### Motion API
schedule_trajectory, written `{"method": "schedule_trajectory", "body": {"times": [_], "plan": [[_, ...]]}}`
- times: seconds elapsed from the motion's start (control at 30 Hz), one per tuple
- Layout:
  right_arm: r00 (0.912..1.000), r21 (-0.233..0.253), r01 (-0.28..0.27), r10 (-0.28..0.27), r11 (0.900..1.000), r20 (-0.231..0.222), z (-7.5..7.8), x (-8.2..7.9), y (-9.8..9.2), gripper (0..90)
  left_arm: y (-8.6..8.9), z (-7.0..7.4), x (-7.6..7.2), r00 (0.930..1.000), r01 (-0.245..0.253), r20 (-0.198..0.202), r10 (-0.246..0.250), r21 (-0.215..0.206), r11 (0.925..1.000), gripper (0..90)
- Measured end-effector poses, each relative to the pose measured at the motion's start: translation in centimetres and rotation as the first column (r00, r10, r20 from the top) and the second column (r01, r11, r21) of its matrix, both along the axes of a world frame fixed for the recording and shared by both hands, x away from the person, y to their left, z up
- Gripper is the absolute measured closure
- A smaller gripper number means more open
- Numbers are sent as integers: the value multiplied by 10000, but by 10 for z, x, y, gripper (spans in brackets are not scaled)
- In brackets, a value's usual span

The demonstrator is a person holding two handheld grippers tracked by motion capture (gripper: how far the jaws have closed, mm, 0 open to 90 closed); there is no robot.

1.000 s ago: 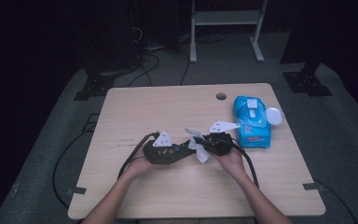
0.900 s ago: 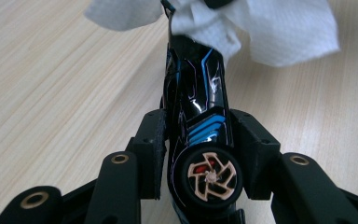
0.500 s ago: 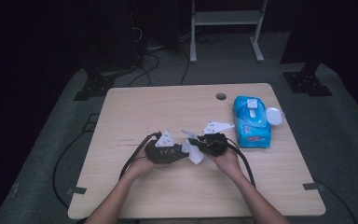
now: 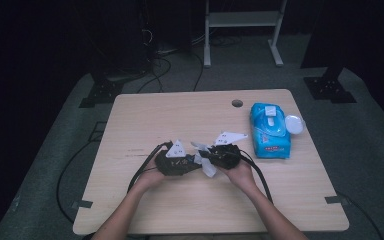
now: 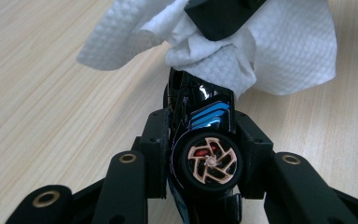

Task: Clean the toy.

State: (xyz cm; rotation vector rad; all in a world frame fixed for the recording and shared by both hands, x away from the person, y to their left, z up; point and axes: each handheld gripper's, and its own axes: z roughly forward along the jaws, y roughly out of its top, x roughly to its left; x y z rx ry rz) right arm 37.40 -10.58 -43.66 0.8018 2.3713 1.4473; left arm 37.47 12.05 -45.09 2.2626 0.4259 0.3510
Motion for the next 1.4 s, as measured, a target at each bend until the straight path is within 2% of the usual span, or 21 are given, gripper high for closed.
{"method": "schedule_trajectory", "body": {"times": [0.07,0.1,0.23,0.33,0.43,0.53,0.57,0.7,0.87,1.03,1.1,1.2,1.33,1.4], "plan": [[10000,22,28,-28,10000,5,0,1,-3,827,2,1,0,10000,82,19,-82,-22,10000,623],[9996,-119,243,-241,9996,179,2,1,-8,826,3,1,-1,9999,105,99,-105,-32,9999,626],[9982,-81,524,-522,9986,285,4,-1,-21,824,3,1,-3,9997,142,206,-142,-6,9999,628],[9960,-146,853,-849,9962,289,5,0,-34,825,5,2,-2,9998,165,121,-164,-17,9999,630],[9957,60,911,-910,9958,-143,0,1,-43,825,5,2,-1,9998,196,75,-195,-29,9998,629],[9964,156,779,-773,9968,-338,-7,0,-42,825,2,3,2,9999,140,-28,-140,1,9999,611],[9972,138,671,-667,9976,-329,-7,-1,-39,825,1,3,2,9999,92,-62,-92,18,10000,575],[9983,230,417,-407,9989,-412,-7,-4,-33,825,-5,3,4,10000,30,-43,-29,146,9999,529],[9992,193,48,-40,9998,-389,-7,-9,-24,825,-5,2,3,9999,87,-74,-84,429,9990,528],[9995,404,168,-157,9990,-274,-4,-8,-24,825,-5,2,3,9998,139,-111,-134,471,9988,541],[10000,608,51,-46,9981,-85,-2,-10,-19,825,-5,1,2,9998,127,-133,-121,502,9987,541],[10000,673,-72,76,9977,-47,-3,-10,-16,824,-6,1,1,9997,253,22,-255,629,9977,554],[9996,738,22,0,9973,-289,-9,-7,-20,825,-4,2,0,9994,344,-10,-344,639,9974,559],[9997,519,174,-164,9985,-203,-8,-6,-25,825,-4,2,-1,9993,376,-9,-376,629,9973,559]]}}
